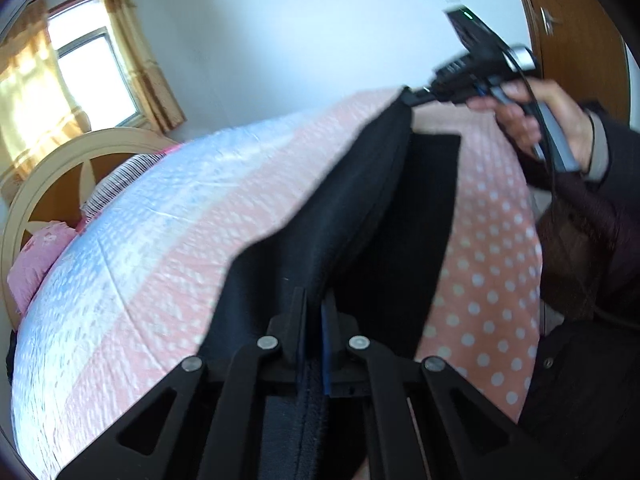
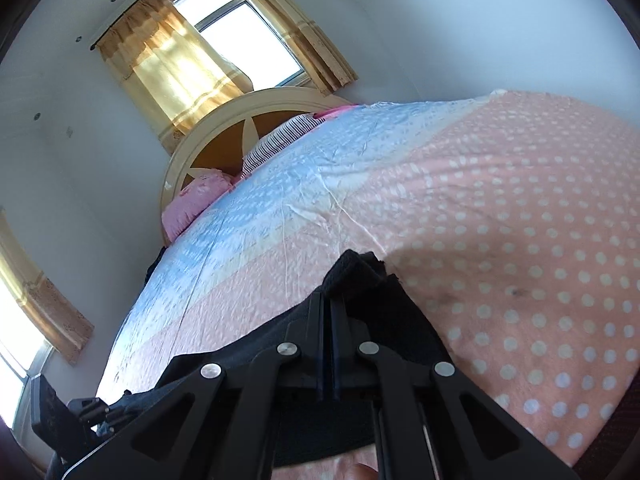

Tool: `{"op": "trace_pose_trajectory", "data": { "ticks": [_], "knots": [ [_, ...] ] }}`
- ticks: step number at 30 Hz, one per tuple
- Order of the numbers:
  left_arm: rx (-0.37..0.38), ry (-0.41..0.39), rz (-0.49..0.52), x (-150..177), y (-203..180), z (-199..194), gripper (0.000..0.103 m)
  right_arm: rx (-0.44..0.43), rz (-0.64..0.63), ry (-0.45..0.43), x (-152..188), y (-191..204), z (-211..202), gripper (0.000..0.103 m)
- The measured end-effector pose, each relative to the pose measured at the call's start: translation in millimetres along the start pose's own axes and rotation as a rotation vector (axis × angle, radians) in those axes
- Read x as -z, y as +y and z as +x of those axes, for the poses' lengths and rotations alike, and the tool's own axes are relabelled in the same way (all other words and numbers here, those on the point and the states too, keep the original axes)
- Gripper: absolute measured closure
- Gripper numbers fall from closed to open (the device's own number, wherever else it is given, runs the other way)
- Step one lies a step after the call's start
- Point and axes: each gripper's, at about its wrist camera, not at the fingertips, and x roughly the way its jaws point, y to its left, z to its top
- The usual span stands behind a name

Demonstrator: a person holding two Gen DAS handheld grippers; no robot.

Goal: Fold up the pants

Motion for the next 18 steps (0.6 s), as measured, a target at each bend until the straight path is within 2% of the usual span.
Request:
{"op": "trace_pose_trajectory", "data": {
  "ticks": [5,9,13,18],
  "knots": [
    [0.062,0.004,0.014,9,-10,2,0.096,0.055,0.014,0.055,18,-19,-4,0.101],
    [0.101,0.036,0.021,16,-28,15,0.096,0.057,0.066,0.049,16,-37,-7,0.101],
    [0.101,0.038,0.044,15,-38,16,0.096,0.082,0.029,0.065,22,-33,-8,0.101],
    [0.121,0.044,0.040,21,-33,13,0.096,0.099,0.071,0.121,32,-43,0,0.101]
  ]
}}
